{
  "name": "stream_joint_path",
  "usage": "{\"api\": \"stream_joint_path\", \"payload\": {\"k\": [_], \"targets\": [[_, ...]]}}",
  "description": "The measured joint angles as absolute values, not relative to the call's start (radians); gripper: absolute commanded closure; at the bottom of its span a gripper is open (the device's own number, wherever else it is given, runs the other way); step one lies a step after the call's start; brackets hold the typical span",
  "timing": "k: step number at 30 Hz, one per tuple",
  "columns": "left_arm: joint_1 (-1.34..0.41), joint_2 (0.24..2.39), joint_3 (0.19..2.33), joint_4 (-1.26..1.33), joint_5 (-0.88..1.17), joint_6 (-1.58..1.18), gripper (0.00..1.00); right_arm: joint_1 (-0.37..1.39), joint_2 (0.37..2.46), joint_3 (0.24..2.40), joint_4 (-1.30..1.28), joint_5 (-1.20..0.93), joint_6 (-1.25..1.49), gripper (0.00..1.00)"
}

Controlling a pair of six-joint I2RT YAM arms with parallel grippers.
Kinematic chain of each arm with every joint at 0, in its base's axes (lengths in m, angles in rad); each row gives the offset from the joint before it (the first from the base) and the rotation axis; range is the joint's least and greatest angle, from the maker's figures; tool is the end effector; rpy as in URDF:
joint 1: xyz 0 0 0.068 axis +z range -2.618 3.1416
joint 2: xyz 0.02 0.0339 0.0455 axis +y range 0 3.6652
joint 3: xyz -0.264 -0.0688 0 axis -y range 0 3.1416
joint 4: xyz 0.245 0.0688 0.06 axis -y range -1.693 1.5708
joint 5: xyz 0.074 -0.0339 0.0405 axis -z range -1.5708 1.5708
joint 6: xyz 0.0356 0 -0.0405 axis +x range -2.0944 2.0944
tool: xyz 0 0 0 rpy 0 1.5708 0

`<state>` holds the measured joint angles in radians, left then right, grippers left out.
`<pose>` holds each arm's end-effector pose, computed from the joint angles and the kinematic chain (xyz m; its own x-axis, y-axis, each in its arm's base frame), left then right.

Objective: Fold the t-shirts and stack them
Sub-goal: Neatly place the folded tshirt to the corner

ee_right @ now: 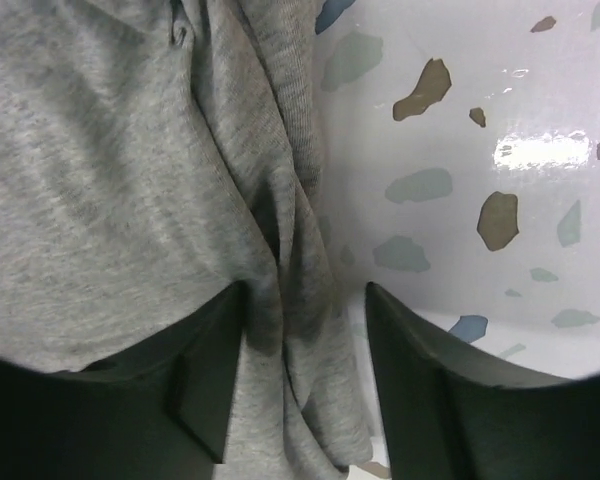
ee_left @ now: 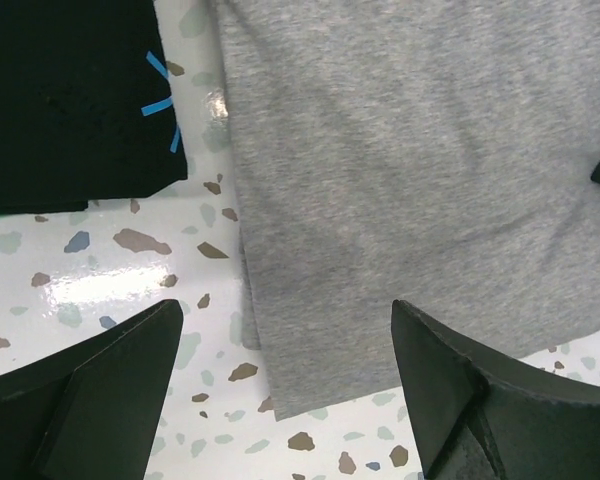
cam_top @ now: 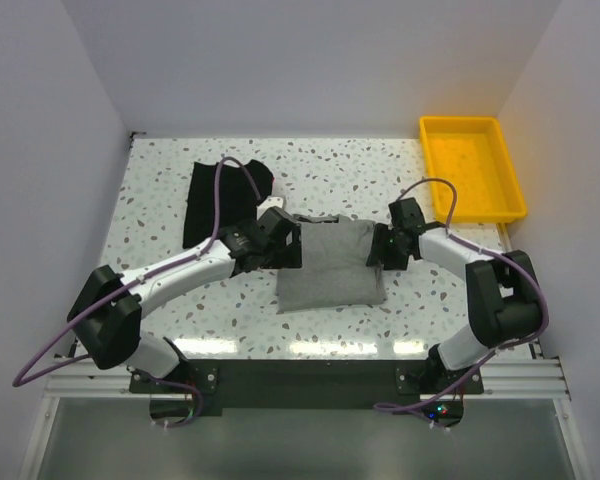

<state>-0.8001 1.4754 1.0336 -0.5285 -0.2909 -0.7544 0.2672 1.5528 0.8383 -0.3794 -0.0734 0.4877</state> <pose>0.2185 -0.2103 0.2366 -0.8122 -0.1054 -0.5738 0.0249 0.9764 -0.2145 0.2789 0.0791 0.1650 -0.8956 0.2394 -0.3750 0.1402 0.9518 0.2727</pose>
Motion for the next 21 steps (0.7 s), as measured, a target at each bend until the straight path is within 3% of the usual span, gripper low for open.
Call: {"api": "stream_joint_path", "payload": {"k": [1, 5, 9, 21], "targets": [[-0.801, 1.475, 1.034, -0.523, -0.286, -0.753, 0.10, 0.267, 1.562, 0.837, -0.372, -0.073, 0.492, 0.60], [-0.806, 1.477, 1.032, -0.508, -0.268, -0.742, 0.10, 0.268, 1.565, 0.837, -0.356, -0.072, 0.499, 0.84], [-0.814, 1.497, 1.032, -0.488, -0.249, -0.738, 0.10, 0.268, 1.565, 0.837, -0.361, -0.051, 0.495, 0.95], [-0.839, 1.639, 1.042, -0.453, -0.220, -0.739, 0.11, 0.226, 1.555, 0.837, -0.408, 0.014, 0.476, 0.90]]}}
